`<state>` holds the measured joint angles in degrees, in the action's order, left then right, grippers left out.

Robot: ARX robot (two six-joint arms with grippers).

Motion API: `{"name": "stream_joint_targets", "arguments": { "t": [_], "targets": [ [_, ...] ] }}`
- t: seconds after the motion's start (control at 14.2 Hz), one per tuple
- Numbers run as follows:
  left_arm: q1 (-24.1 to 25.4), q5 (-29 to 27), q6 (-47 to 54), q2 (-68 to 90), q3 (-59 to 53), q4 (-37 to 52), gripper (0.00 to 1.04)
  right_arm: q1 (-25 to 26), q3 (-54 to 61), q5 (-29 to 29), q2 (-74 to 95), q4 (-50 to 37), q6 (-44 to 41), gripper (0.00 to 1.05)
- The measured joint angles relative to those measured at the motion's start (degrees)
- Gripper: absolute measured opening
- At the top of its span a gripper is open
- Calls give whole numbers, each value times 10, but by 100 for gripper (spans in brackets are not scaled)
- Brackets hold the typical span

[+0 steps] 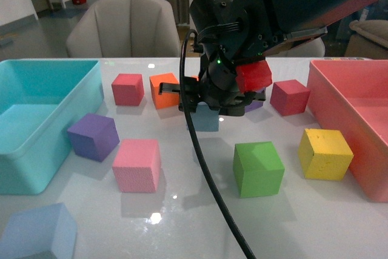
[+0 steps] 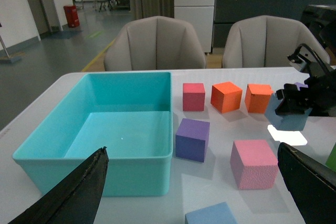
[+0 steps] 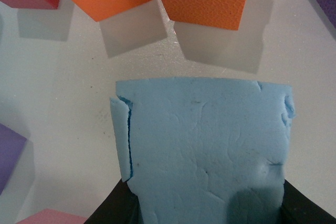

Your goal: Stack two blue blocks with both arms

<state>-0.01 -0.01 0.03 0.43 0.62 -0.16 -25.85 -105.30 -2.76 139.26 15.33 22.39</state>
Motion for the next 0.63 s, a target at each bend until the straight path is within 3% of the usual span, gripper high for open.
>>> {"name": "stream_joint_targets", "arguments": {
  "t": [0.56, 0.63],
  "targets": [
    [0, 0, 0, 0, 0, 0, 98, 0, -36, -8, 52, 26, 16, 42],
    [0, 0, 0, 0, 0, 0, 98, -1, -36, -9, 52, 26, 16, 54]
  ]
}}
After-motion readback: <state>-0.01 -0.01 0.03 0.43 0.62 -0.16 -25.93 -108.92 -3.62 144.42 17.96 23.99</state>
